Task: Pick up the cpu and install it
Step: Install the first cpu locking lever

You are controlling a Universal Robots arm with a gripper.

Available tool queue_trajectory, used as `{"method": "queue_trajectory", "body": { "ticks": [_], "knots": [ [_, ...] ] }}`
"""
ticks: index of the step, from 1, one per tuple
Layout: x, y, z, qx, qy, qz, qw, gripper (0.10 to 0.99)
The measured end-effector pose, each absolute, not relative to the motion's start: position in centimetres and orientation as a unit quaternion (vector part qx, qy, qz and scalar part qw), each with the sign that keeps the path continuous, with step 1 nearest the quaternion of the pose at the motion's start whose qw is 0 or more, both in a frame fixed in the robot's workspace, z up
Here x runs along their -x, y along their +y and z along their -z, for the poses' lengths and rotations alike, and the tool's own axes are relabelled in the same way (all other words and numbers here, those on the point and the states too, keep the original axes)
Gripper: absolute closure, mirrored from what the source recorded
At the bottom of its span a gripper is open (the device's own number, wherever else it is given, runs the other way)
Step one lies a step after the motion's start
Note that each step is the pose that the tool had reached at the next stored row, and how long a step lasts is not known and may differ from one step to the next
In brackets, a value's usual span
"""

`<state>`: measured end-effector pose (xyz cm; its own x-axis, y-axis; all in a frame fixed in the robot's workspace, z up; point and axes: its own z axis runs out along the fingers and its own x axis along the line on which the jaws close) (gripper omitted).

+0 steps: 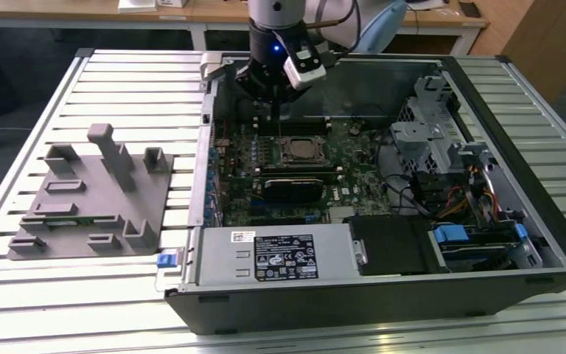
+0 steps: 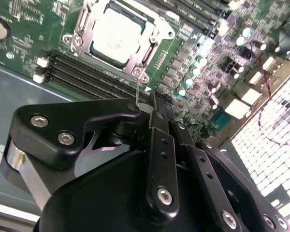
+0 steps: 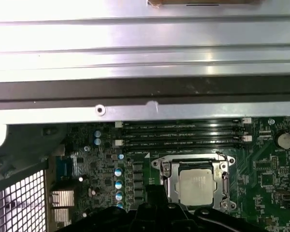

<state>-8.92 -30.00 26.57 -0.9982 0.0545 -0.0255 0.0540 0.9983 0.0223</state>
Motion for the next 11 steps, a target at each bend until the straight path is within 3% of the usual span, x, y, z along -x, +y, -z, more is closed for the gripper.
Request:
{"method": "queue_trajectory", "body": {
  "ticks": [11],
  "knots": [
    [9.1, -28.6, -25.9, -0.027, 0.999, -0.011, 0.013, 0.965]
  ]
}}
